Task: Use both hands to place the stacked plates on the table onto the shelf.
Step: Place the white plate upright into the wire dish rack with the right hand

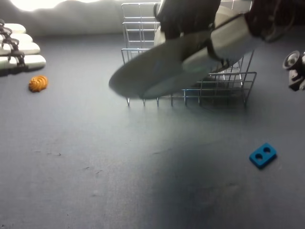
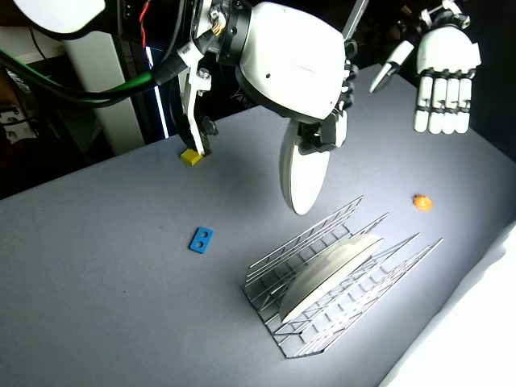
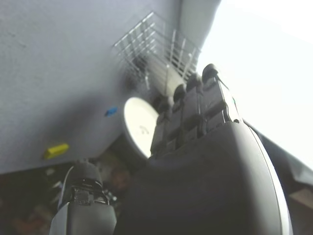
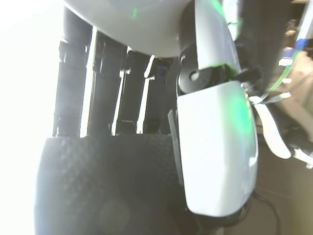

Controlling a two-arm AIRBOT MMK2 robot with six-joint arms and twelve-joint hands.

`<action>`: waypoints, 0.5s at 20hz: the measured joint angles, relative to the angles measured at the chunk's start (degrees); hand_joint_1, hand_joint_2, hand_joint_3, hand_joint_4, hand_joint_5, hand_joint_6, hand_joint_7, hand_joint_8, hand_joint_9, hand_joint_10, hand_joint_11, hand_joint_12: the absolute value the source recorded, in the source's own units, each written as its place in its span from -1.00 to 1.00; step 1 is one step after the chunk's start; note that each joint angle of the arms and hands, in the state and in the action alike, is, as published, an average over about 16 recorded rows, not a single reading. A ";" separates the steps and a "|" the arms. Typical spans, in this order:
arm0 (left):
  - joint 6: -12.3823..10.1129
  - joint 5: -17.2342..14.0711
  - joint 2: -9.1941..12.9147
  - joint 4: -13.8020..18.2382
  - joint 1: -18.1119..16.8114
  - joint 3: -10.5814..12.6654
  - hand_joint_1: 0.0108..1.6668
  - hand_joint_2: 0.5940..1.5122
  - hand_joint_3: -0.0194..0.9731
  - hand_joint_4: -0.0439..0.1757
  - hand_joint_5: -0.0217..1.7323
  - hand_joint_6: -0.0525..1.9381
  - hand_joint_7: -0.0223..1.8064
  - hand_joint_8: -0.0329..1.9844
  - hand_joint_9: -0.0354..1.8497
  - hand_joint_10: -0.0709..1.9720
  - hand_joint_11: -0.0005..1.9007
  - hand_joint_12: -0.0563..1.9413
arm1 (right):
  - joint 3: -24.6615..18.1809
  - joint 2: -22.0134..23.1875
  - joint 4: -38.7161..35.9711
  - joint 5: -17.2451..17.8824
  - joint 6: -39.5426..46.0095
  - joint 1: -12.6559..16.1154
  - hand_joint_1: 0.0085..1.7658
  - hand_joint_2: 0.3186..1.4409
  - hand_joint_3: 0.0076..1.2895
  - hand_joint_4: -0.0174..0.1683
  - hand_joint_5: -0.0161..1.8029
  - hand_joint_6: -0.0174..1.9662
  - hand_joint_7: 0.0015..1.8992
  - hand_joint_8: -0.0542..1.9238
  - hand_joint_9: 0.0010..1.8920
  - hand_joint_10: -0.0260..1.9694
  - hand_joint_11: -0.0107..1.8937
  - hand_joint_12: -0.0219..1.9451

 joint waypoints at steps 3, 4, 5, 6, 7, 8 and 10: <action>-1.06 -4.85 0.08 3.28 0.58 0.96 -1.00 0.10 -0.94 -0.53 -0.94 -0.95 -0.95 -0.96 -0.94 -0.92 -0.98 -0.94 | 1.78 -0.02 0.00 -0.47 1.57 0.99 0.41 0.15 -1.00 -0.90 0.13 -0.23 0.28 -0.23 0.50 -0.94 0.02 0.12; -1.38 -6.50 0.10 4.36 0.78 1.23 -1.00 0.10 -0.94 -0.53 -0.94 -0.95 -0.95 -0.96 -0.94 -0.92 -0.98 -0.94 | 2.35 -0.04 -0.01 -0.56 1.97 1.22 0.41 0.15 -0.99 -0.90 0.14 -0.23 0.28 -0.23 0.50 -0.94 0.02 0.12; -1.69 -8.11 0.13 5.32 0.99 1.47 -1.00 0.10 -0.94 -0.53 -0.94 -0.95 -0.95 -0.96 -0.94 -0.92 -0.98 -0.94 | 2.92 -0.08 0.01 -0.62 2.32 1.41 0.41 0.15 -0.99 -0.90 0.14 -0.24 0.28 -0.23 0.51 -0.94 0.02 0.12; -1.97 -9.64 0.15 6.14 1.22 1.71 -1.00 0.10 -0.94 -0.53 -0.94 -0.95 -0.95 -0.96 -0.94 -0.92 -0.98 -0.94 | 3.48 -0.14 0.05 -0.67 2.62 1.55 0.41 0.15 -1.00 -0.90 0.14 -0.24 0.28 -0.23 0.51 -0.94 0.02 0.12; -2.19 -11.05 0.17 6.83 1.46 1.93 -1.00 0.10 -0.94 -0.53 -0.95 -0.95 -0.95 -0.96 -0.94 -0.92 -0.98 -0.94 | 4.03 -0.23 0.11 -0.71 2.90 1.64 0.41 0.15 -0.99 -0.90 0.14 -0.24 0.28 -0.23 0.51 -0.94 0.02 0.12; -2.39 -12.34 0.20 7.42 1.69 2.13 -1.00 0.10 -0.94 -0.53 -0.95 -0.95 -0.95 -0.96 -0.94 -0.92 -0.98 -0.94 | 4.59 -0.37 0.20 -0.74 3.15 1.67 0.41 0.15 -0.99 -0.90 0.14 -0.24 0.28 -0.23 0.51 -0.94 0.02 0.12; -2.71 -14.70 0.24 8.52 2.14 2.47 -1.00 0.10 -0.94 -0.53 -0.95 -0.95 -0.95 -0.96 -0.94 -0.92 -0.98 -0.94 | 5.72 -0.71 0.49 -0.75 3.54 1.59 0.41 0.15 -0.99 -0.90 0.14 -0.24 0.28 -0.23 0.51 -0.94 0.02 0.12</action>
